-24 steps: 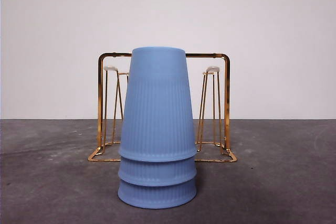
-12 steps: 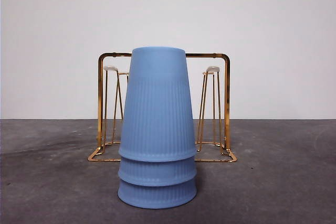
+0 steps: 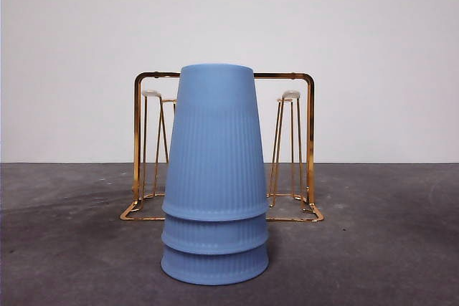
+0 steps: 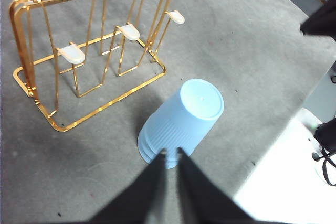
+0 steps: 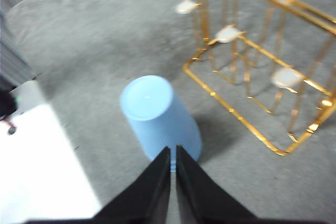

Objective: Pick the top cup and place it on cupholder, pick up the mid cup and place it on cupholder, last pick the bottom cup and place it on cupholder.

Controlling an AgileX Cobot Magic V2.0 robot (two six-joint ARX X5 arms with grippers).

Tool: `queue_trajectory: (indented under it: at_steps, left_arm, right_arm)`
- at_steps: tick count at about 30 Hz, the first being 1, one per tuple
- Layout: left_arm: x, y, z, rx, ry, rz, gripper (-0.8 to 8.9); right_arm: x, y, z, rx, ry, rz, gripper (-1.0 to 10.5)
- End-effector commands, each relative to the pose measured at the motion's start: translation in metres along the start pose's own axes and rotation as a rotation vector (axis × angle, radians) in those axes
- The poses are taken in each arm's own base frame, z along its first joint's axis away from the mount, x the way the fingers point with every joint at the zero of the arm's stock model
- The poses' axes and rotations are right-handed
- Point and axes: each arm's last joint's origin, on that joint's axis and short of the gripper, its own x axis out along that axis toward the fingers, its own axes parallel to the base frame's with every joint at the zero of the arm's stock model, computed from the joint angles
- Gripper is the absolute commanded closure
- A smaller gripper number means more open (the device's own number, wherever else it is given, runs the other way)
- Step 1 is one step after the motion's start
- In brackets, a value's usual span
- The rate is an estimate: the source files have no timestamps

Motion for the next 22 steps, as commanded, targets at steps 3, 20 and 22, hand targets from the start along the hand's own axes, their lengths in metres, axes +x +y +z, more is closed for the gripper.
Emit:
queue_trajectory:
  at_steps: [3,20,22]
  left_arm:
    - [-0.003,-0.002,0.006,0.01,-0.02,-0.009,5.05]
    - [-0.003,-0.002,0.006,-0.011,-0.023,-0.009,3.79]
    - [-0.003,-0.002,0.006,-0.014,-0.025,-0.009,3.79]
  right_arm:
    - [0.002,0.006,0.005,-0.029,0.0,0.024,6.5]
    - [0.034,0.016,0.036,-0.029,0.058,0.098,6.0]
    - [0.044,0.016,0.042,-0.034,0.08,0.091,5.6]
